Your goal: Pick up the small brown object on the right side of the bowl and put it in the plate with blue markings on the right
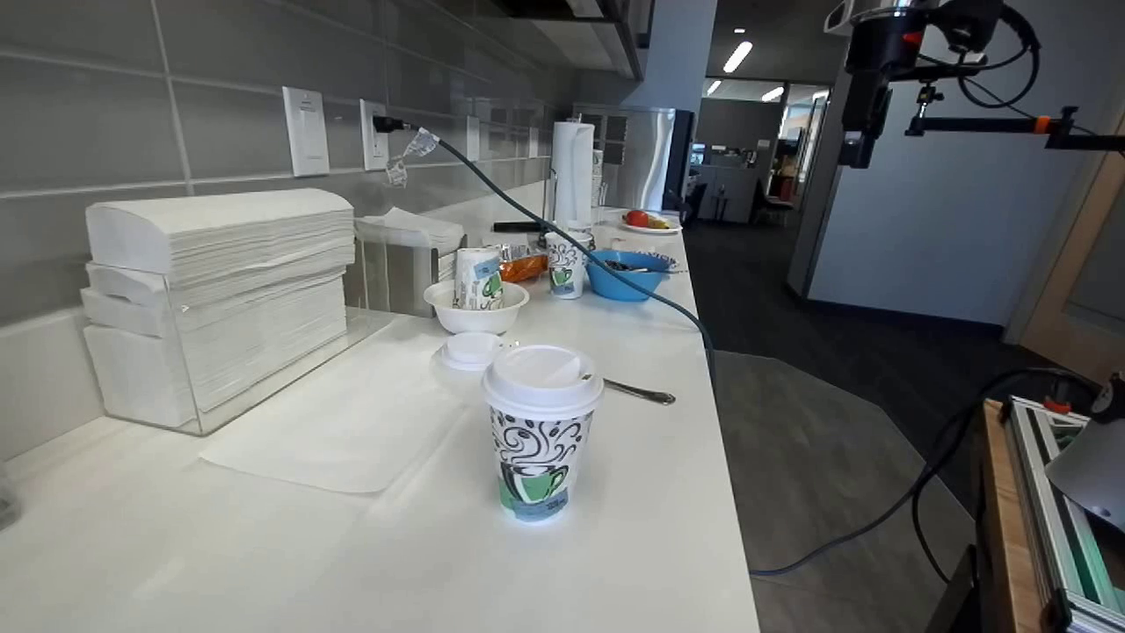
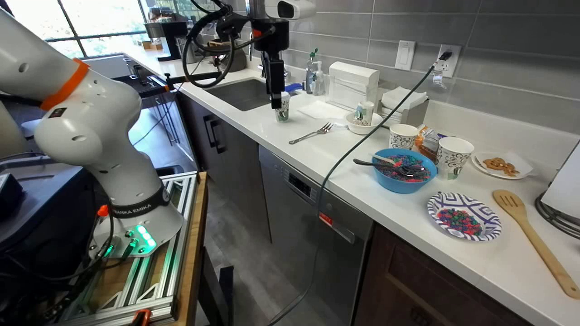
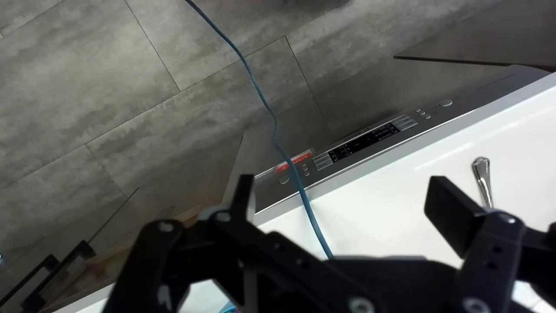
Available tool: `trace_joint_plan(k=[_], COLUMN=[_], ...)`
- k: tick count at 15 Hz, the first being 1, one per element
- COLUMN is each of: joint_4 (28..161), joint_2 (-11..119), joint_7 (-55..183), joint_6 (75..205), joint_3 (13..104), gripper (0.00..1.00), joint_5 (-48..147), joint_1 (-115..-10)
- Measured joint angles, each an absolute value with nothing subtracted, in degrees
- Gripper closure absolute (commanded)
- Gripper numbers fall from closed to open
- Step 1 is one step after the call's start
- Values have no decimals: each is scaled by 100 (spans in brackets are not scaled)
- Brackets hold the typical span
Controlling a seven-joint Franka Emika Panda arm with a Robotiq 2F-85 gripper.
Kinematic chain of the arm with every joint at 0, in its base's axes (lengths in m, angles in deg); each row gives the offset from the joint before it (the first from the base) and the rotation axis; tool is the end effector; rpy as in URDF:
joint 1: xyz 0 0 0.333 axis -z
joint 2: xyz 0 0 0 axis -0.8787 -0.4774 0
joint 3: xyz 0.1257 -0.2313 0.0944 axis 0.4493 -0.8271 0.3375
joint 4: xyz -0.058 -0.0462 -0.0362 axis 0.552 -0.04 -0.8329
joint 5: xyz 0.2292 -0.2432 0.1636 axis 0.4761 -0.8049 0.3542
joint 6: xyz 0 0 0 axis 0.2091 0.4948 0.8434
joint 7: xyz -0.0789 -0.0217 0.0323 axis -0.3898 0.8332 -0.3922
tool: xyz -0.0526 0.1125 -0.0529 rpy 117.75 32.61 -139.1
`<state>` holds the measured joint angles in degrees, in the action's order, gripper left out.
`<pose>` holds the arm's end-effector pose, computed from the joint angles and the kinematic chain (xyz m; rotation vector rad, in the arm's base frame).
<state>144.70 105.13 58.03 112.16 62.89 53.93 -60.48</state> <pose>0.3640 0.0001 0.4416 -3.1260 -0.0139 0.0301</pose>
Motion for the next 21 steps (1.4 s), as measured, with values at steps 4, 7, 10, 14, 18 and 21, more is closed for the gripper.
trace_joint_plan(k=[4,7,10,14,18,21], joint_4=[14470,14464,14350,13936,13224,12524], joint_2=[10513,10503,10299,9614,8711,7946], joint_7=[5803,5826,6221,6701,7214,7910], joint_6=[11216,11216,11217,11493,11792,11916], joint_3=[6289,6279,6167,5833,5538,5514], gripper=[0,0,0,0,0,0], joint_5=[5393,5410,5466,5487,5628,5895], joint_1=[-6048,-6046,-5942,-5558,-5230,-5177])
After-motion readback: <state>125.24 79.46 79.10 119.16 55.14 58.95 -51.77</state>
